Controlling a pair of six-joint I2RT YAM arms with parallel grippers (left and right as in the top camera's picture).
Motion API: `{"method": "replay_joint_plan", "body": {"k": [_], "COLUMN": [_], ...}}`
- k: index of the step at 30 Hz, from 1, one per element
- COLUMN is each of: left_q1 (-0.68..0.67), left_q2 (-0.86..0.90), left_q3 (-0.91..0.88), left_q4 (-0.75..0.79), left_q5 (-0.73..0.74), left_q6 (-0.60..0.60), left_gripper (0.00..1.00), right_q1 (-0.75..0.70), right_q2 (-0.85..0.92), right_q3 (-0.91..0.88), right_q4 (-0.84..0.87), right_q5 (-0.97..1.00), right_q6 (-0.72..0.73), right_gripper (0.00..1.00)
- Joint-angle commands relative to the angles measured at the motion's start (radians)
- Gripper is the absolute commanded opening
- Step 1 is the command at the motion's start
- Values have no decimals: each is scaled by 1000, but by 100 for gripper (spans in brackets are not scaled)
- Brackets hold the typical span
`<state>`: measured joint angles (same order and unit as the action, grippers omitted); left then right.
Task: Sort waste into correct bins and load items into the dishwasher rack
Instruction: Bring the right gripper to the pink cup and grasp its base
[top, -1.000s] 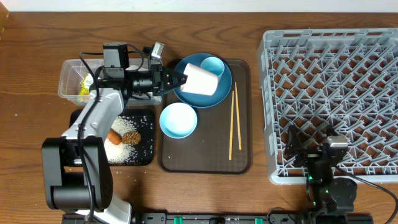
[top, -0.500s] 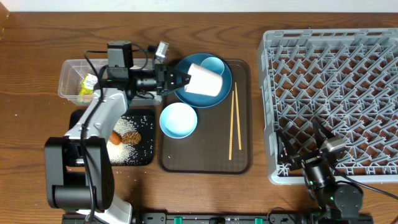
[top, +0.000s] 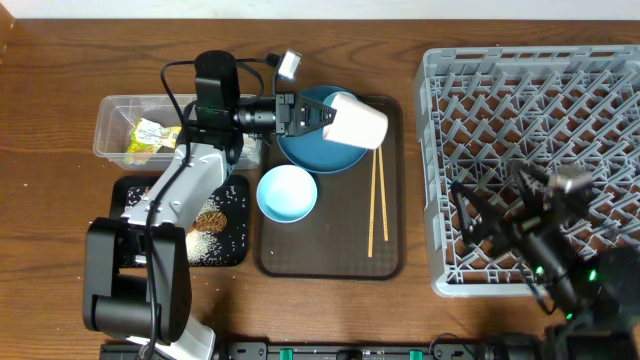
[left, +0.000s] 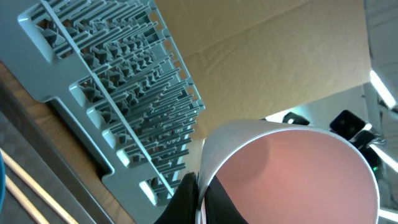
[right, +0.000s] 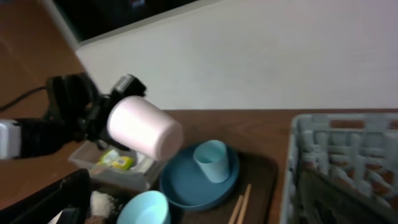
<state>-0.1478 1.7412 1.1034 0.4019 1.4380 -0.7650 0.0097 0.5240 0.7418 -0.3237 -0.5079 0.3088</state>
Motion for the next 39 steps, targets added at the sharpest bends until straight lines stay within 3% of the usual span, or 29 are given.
{"method": "replay_joint_plan", "body": {"k": [1,12,20,23,24,39], "left_q1": [2,2,2,2,2,-23], "left_q2": [-2,-2,-2,-2,-2,-2], "left_q3": [2,2,2,2,2,2], "left_q4": [8,8,8,8,8,8], "left_q5": [18,17,17,17,17,-13], "left_q6": [-58,-64,-64,-64,-68,-83], "left_gripper": [6,6,6,6,6,6], "right_q1": [-2,-2,-3,0,6,203], "right_q2": [88,386,525,573,593,834], "right_q3": [108,206,206,206,206,206], "right_q4": [-2,10,44,47,50,296], "right_q5": [-142,-379,-378,-368,-368,-418], "right_q6": [-34,-42,-29,-25,-24,-33], "right_gripper": [99,99,99,73,72,82]}}
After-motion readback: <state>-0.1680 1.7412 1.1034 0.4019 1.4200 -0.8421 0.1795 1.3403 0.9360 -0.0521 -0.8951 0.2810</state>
